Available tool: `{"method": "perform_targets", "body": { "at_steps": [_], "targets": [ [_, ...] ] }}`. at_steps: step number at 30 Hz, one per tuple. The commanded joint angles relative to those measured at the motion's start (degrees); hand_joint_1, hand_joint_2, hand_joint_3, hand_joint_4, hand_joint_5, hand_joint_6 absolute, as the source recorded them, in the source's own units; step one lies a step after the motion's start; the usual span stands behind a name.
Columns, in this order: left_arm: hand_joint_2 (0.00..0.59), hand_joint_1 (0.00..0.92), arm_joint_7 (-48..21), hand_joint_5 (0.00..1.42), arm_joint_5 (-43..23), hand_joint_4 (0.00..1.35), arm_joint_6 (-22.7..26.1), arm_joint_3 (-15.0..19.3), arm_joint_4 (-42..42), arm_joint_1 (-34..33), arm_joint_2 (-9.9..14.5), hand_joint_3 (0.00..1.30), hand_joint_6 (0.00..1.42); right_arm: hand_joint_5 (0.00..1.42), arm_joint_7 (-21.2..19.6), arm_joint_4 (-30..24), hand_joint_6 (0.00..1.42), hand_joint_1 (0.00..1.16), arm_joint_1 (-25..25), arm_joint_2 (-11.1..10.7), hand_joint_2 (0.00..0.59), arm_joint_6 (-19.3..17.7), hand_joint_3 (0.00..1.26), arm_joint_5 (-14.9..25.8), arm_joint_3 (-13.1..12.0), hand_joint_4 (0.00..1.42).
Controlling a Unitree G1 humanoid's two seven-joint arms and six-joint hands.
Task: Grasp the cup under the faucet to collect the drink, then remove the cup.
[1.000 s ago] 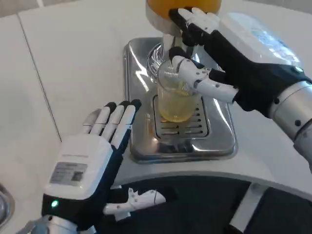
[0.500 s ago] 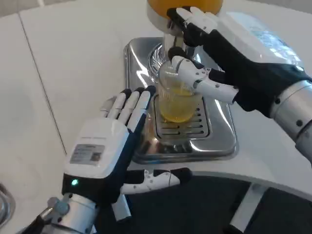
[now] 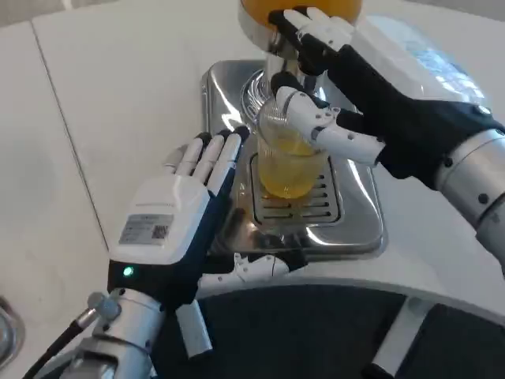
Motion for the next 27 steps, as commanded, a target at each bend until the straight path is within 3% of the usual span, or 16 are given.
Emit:
{"method": "perform_targets", "body": {
  "at_steps": [1, 4, 7, 11, 16, 19, 21, 27],
  "targets": [
    [0.031, 0.035, 1.1, 0.01, -1.7, 0.0, 0.3, 0.4, 1.4, -0.8, 0.3, 0.0, 0.06, 0.01, 0.5, -1.4, 0.03, 0.0, 1.7, 0.6, 0.553, -1.3, 0.09, 0.1, -0.2, 0.0],
    [0.031, 0.035, 0.9, 0.01, -2.7, 0.0, 0.7, 0.6, 2.6, -1.7, 0.2, 0.0, 0.06, 0.01, 0.0, -1.8, 0.03, 0.0, 2.5, 1.5, 0.557, -0.8, 0.09, 0.0, -0.8, 0.0],
    [0.031, 0.035, 0.9, 0.01, -3.1, 0.0, 0.7, 0.3, 3.7, -2.6, 0.4, 0.0, 0.06, 0.0, -1.8, -3.0, 0.02, 0.0, 4.8, 3.8, 0.571, 0.6, 0.09, 0.1, -2.2, 0.0],
    [0.031, 0.035, 1.2, 0.01, -3.4, 0.0, 0.4, -0.1, 4.7, -3.4, 0.7, 0.0, 0.06, 0.0, -6.2, -5.1, 0.0, 0.0, 10.0, 8.8, 0.58, 2.9, 0.06, -0.4, -4.3, 0.0],
    [0.031, 0.035, 1.3, 0.01, -3.4, 0.0, 0.0, -0.7, 5.1, -3.6, 1.0, 0.0, 0.06, 0.0, -15.7, -7.6, 0.0, 0.01, 15.4, 14.6, 0.585, 1.3, 0.0, -3.4, -5.2, 0.0],
    [0.031, 0.036, 1.3, 0.01, -3.6, 0.0, 0.0, -0.8, 5.3, -3.5, 1.3, 0.0, 0.06, 0.0, -19.2, -7.1, 0.0, 0.01, 16.1, 19.4, 0.581, 2.8, 0.0, -1.1, -7.4, 0.0],
    [0.031, 0.036, 1.4, 0.01, -3.7, 0.0, -0.1, -0.9, 5.4, -3.5, 1.4, 0.0, 0.07, 0.0, -20.3, -6.4, 0.0, 0.01, 16.1, 21.5, 0.579, 3.3, 0.0, 0.6, -8.8, 0.0],
    [0.031, 0.036, 1.3, 0.02, -4.1, 0.0, -0.3, -1.1, 6.0, -4.0, 1.7, 0.0, 0.07, 0.0, -21.1, -5.5, 0.0, 0.02, 15.4, 22.9, 0.561, 3.5, 0.0, 4.6, -11.8, 0.0]
  ]
}}
